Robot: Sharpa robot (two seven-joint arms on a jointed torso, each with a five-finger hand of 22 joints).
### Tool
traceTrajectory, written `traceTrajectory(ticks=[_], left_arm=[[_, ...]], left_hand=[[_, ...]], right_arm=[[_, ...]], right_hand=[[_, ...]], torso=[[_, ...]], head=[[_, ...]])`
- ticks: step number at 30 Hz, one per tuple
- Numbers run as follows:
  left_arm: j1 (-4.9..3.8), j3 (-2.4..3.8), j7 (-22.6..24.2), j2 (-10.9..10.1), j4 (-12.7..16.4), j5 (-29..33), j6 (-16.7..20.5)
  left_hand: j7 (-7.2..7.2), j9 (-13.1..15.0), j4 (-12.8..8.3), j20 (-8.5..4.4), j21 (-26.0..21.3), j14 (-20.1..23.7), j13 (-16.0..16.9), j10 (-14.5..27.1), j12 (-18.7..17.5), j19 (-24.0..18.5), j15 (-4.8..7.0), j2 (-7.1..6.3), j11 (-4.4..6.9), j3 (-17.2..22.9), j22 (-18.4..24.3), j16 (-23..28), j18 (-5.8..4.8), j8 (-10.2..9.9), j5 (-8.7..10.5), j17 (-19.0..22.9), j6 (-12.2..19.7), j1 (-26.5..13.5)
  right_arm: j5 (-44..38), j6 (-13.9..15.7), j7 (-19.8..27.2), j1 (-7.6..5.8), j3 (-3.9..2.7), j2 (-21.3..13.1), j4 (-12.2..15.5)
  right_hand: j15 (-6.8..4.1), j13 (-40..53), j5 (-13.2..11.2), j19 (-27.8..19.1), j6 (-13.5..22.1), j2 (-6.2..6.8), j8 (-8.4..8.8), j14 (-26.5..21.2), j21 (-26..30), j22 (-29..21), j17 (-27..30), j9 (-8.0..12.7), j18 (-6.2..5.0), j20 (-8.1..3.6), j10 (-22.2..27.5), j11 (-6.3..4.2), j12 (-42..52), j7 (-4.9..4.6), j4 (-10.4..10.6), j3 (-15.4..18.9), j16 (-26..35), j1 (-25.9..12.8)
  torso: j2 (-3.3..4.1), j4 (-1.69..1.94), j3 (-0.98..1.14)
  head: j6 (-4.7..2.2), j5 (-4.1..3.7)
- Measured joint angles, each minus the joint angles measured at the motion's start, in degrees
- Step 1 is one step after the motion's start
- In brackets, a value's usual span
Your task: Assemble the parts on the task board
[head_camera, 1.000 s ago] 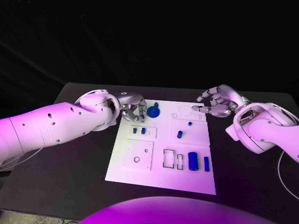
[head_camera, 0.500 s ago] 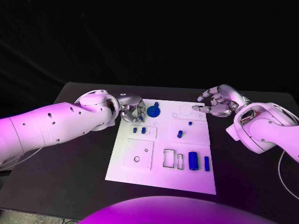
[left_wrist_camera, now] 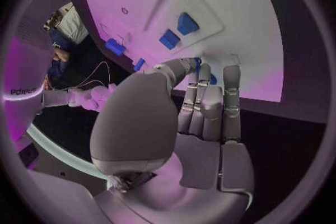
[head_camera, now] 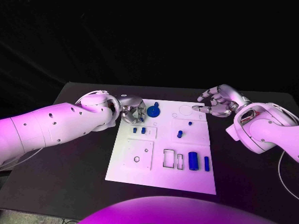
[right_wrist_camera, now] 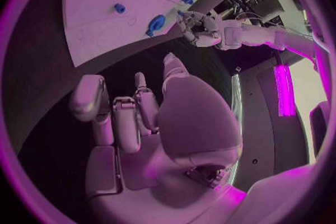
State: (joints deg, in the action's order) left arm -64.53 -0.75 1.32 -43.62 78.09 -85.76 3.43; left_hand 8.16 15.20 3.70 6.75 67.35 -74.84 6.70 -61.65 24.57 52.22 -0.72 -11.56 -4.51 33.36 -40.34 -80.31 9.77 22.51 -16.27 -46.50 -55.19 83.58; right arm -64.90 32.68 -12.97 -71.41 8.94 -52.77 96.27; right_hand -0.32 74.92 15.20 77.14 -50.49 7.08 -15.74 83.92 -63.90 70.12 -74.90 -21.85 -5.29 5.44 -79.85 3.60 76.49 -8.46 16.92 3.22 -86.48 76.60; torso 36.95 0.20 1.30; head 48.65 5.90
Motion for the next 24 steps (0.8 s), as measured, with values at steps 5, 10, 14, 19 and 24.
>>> traceTrajectory(ticks=[5, 10, 14, 19, 24], left_arm=[[0.01, -0.10, 0.01, 0.28, -0.26, 0.06, -0.07], [0.03, -0.22, 0.01, 0.58, -0.60, 0.06, -0.20], [0.05, -0.29, 0.01, 0.75, -0.81, -0.07, -0.31], [0.05, -0.32, -0.04, 0.87, -0.90, -0.23, -0.49], [0.02, -0.32, -0.05, 0.91, -0.90, -0.45, -0.71]], left_hand=[[0.00, 0.02, 0.00, 0.00, 0.00, 0.00, 0.00, 0.00, 0.00, 0.00, 0.00, 0.00, 0.00, 0.00, 0.00, 0.00, 0.00, 0.00, 0.00, 0.00, 0.00, 0.00], [0.00, 0.07, 0.00, 0.00, 0.00, 0.00, 0.00, 0.00, 0.00, 0.00, 0.00, 0.16, 0.00, 0.00, 0.00, 0.00, 0.00, -0.05, 0.00, -0.32, 0.00, -0.17], [0.00, 0.07, 0.00, 0.00, 0.00, 0.00, 0.00, 0.01, 0.00, 0.00, 0.00, 0.23, -0.01, 0.00, 0.00, 0.00, 0.00, -0.12, 0.00, -0.58, 0.00, -0.23], [0.00, 0.06, 0.00, 0.00, 0.00, 0.00, 0.00, 0.01, -0.23, 0.00, 0.00, 0.23, -0.01, 0.00, 0.00, 0.00, 0.00, -0.12, 0.01, -0.69, 0.01, -0.23], [0.10, 0.09, -0.09, 0.00, 0.00, 0.00, -0.01, -0.43, -0.29, 0.00, 0.00, 0.06, 0.00, -0.09, -0.01, 0.00, 0.00, -0.12, 0.08, -0.84, -0.13, -0.40]], right_arm=[[0.00, 0.00, 0.00, 0.00, 0.00, 0.00, 0.00], [0.00, 0.00, 0.01, 0.01, 0.00, -0.03, 0.02], [0.00, 0.00, 0.01, 0.01, 0.00, -0.04, 0.04], [0.00, 0.00, 0.01, 0.01, -0.02, -0.05, 0.04], [0.00, 0.00, 0.01, 0.01, -0.01, -0.06, 0.04]], right_hand=[[0.00, 0.00, 0.00, 0.00, 0.00, 0.00, 0.00, 0.00, 0.00, 0.00, -0.03, 0.00, 0.00, 0.00, 0.00, 0.00, 0.00, 0.00, 0.00, 0.00, 0.00, 0.00], [0.00, -0.01, 0.00, 0.00, 0.00, 0.00, 0.00, 0.00, 0.00, 0.00, -0.05, 0.00, 0.00, 0.00, 0.00, 0.00, 0.00, 0.00, 0.00, 0.00, 0.00, 0.00], [0.00, 0.00, 0.00, 0.00, 0.00, 0.00, 0.00, 0.00, 0.00, 0.00, -0.04, 0.00, 0.00, 0.00, 0.00, 0.00, 0.00, 0.00, 0.00, 0.00, 0.00, 0.00], [0.00, -0.01, 0.00, 0.00, 0.00, 0.00, 0.00, 0.00, 0.00, 0.00, -0.04, 0.00, 0.00, 0.00, 0.00, 0.00, 0.00, 0.00, 0.00, 0.00, 0.00, 0.00], [0.00, -0.01, 0.00, 0.00, 0.00, 0.00, 0.00, 0.00, 0.00, 0.00, -0.04, 0.00, 0.00, 0.00, 0.00, 0.00, 0.00, 0.00, 0.00, 0.00, 0.00, 0.00]], torso=[[0.00, 0.00, 0.00], [0.02, -0.01, 0.01], [0.03, -0.01, 0.00], [0.03, -0.01, 0.00], [0.01, 0.00, -0.01]], head=[[-0.01, -0.03], [0.03, -0.05], [0.10, -0.10], [0.23, -0.15], [0.32, -0.18]])
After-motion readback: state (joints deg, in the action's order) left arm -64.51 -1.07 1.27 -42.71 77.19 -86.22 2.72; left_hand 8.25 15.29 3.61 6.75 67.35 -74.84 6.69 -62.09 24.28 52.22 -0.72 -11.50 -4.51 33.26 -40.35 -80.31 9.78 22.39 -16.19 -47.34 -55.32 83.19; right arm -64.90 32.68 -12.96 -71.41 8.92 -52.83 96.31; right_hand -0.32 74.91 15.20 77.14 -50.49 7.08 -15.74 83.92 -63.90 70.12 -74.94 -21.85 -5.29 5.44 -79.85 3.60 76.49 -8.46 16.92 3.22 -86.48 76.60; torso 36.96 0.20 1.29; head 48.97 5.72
